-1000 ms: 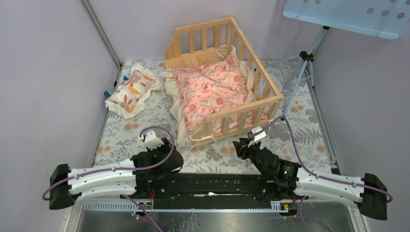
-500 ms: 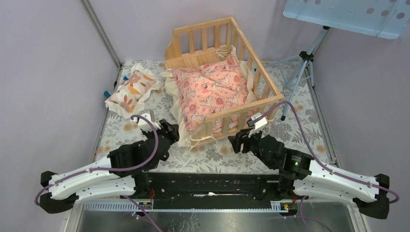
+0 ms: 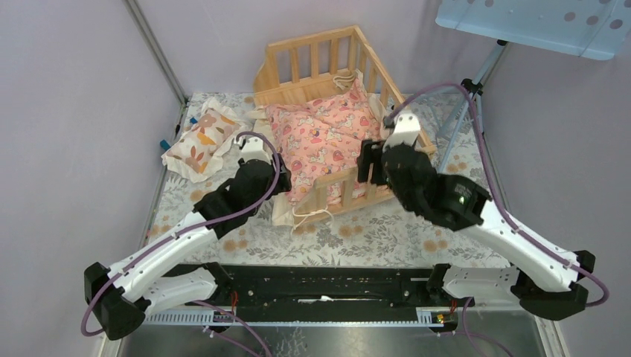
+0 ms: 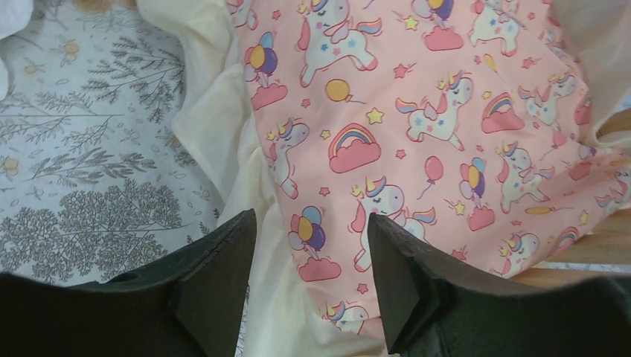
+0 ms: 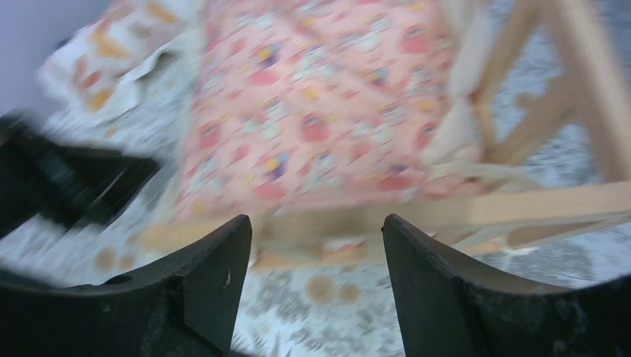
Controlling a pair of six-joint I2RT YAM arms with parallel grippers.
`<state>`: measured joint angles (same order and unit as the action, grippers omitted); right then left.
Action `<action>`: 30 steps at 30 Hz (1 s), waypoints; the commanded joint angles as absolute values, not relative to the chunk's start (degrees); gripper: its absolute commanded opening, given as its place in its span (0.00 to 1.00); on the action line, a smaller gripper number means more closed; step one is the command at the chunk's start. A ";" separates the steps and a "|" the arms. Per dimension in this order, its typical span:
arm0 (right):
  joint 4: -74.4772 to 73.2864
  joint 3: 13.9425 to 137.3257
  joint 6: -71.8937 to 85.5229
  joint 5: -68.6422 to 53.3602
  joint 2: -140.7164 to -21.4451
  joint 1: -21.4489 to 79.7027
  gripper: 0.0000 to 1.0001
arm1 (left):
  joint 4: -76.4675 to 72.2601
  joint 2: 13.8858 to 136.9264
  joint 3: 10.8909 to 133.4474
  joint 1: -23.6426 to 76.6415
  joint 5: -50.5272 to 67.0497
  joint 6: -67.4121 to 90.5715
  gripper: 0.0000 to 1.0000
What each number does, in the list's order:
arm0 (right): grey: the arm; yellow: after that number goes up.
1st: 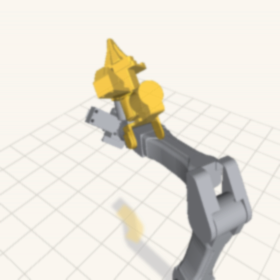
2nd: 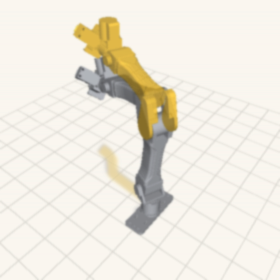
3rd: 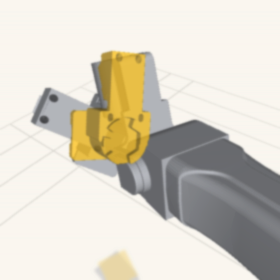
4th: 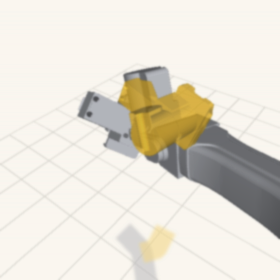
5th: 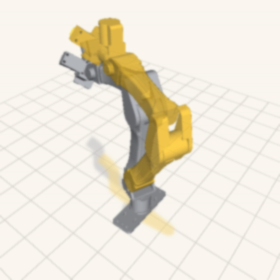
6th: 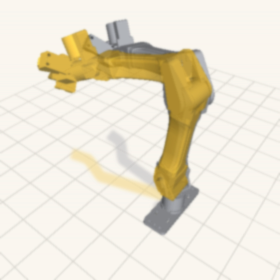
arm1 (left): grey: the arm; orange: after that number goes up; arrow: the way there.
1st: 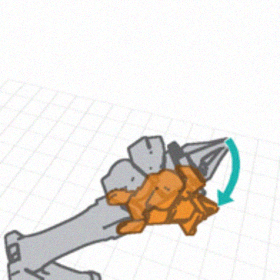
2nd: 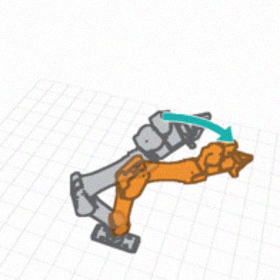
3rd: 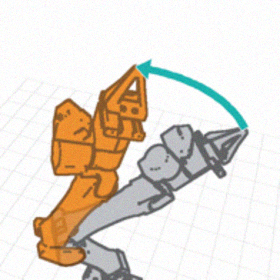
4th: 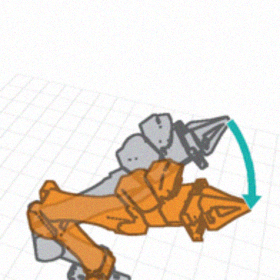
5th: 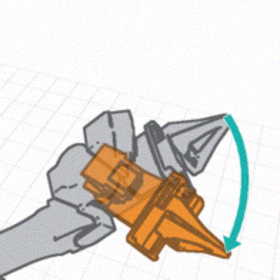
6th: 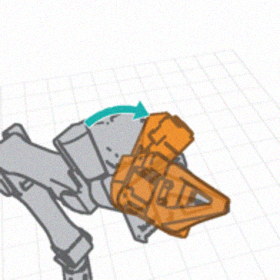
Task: Set up the pet bed
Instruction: Tie the ropes to the bed frame, then adjust the bed frame at the center of the board.
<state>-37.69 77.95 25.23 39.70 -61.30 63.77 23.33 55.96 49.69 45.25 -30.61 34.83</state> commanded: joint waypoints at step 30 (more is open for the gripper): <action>-53.66 148.90 -4.98 -4.11 -126.05 12.93 0.71 | 26.53 44.92 50.01 41.74 -22.65 31.07 0.69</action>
<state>-52.58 145.86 -1.74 2.90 -126.08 13.37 27.42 45.93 50.11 42.13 -23.07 31.42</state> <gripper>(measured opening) 0.732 0.690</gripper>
